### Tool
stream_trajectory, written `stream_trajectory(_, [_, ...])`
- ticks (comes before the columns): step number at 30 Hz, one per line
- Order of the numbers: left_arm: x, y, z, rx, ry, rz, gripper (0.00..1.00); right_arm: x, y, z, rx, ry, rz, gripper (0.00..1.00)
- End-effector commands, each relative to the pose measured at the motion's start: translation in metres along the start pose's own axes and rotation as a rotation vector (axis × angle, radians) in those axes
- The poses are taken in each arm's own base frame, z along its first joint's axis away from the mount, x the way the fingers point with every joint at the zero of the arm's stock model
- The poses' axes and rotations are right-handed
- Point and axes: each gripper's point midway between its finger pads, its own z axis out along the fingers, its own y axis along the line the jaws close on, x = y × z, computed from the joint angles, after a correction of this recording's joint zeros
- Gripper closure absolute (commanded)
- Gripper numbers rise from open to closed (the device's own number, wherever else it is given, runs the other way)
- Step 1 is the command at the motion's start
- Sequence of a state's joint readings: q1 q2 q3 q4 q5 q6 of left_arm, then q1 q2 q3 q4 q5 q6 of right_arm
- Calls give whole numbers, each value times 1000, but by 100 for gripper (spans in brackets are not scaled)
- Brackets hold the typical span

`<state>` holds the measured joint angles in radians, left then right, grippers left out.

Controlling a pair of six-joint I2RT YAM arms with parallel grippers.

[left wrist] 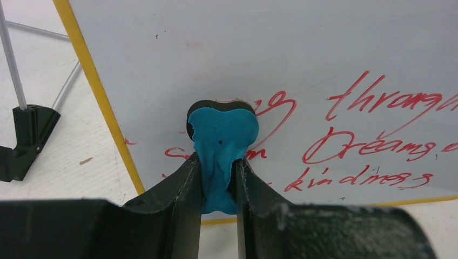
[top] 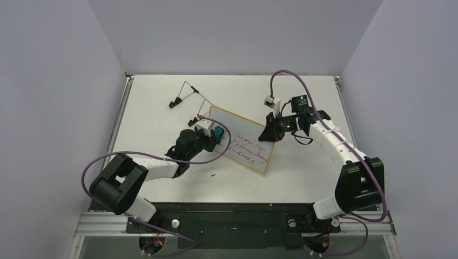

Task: Erase the whiteboard
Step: Erase the center of the board with the whiteboard.

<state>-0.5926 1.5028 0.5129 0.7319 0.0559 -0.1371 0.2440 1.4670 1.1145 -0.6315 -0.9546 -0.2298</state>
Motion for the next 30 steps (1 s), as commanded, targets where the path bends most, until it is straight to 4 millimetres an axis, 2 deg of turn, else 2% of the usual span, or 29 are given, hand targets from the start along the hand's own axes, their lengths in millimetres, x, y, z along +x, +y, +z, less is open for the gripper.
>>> stream_trajectory(1, [-19,-3,3,3,-69,-7,100,7,6,2,-9,29,-35,100])
stream_trajectory(4, [-13,26,0,-112,-55,-68,100,6,7,2,-7,27,-40,100])
stream_trajectory(7, [-7,36,0,-131,-19,-119,100,6,7,1,-8,27,-42,100])
stream_trajectory(10, [-1,23,4,-66,13,-105,100,7,8,1,-6,30,-46,100])
stream_trajectory(15, [10,-18,7,64,64,-46,100,7,9,0,-9,32,-57,100])
stream_trajectory(18, [11,-29,3,93,66,-34,100,7,9,0,-13,33,-57,100])
stream_trajectory(20, [12,-24,0,68,69,-39,100,8,10,1,-16,36,-56,100])
stream_trajectory(26, [5,17,-3,-36,74,-114,100,8,9,1,-15,37,-58,100])
stream_trajectory(30, [4,17,-6,-28,73,-122,100,8,9,1,-13,38,-60,100])
